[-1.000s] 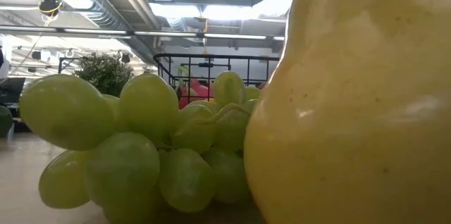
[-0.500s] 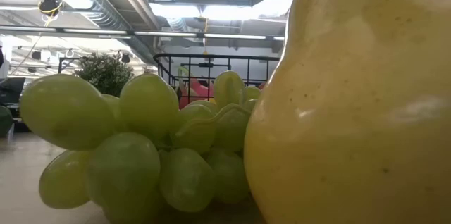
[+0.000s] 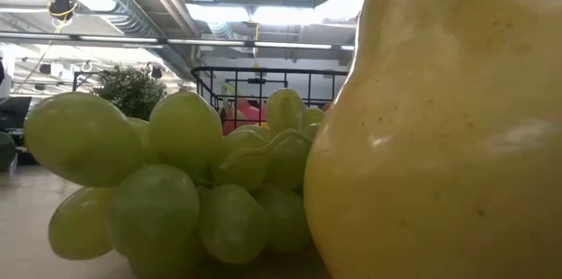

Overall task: Build produce basket
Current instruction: Put the yellow pear into the black wire basket

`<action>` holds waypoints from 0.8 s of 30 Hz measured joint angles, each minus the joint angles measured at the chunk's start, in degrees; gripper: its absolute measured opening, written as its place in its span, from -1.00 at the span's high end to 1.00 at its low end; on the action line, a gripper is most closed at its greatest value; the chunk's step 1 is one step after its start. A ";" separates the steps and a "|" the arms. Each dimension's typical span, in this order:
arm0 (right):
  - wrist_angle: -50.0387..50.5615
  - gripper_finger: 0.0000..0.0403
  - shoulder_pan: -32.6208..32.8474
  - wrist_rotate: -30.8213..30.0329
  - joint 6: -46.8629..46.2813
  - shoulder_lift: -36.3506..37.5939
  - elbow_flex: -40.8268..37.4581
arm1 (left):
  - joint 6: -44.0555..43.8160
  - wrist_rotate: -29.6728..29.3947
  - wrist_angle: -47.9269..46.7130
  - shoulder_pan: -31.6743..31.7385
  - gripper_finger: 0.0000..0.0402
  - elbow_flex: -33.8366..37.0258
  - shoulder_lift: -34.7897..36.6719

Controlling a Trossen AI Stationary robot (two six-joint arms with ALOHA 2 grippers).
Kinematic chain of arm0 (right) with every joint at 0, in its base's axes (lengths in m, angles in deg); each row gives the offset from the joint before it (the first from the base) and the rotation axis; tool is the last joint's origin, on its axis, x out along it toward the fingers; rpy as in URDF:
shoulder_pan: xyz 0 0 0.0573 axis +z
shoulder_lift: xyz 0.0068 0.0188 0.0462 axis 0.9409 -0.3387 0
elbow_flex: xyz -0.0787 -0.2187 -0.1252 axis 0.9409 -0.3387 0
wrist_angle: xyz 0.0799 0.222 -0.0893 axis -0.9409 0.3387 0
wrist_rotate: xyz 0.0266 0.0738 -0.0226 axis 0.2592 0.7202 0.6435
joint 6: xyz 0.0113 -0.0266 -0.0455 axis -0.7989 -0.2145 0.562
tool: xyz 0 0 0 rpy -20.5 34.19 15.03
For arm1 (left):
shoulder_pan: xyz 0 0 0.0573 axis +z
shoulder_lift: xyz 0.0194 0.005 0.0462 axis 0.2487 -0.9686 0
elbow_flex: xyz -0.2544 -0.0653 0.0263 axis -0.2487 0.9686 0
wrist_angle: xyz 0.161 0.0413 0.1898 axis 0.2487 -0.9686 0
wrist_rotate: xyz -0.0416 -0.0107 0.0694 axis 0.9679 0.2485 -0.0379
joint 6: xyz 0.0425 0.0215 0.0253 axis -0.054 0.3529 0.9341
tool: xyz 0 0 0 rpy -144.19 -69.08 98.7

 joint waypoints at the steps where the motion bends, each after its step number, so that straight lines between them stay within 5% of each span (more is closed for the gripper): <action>1: -0.06 0.12 0.00 -0.01 -0.15 0.00 0.00 | 0.01 0.01 0.01 0.00 0.66 0.00 0.00; 16: -0.22 0.13 -0.09 1.12 -0.19 -1.00 0.00 | 0.00 0.01 -0.01 0.00 0.66 0.00 0.00; 24: -0.92 0.38 -0.09 1.03 -0.17 -1.01 0.00 | 0.00 -0.02 -0.01 0.00 0.66 0.00 0.00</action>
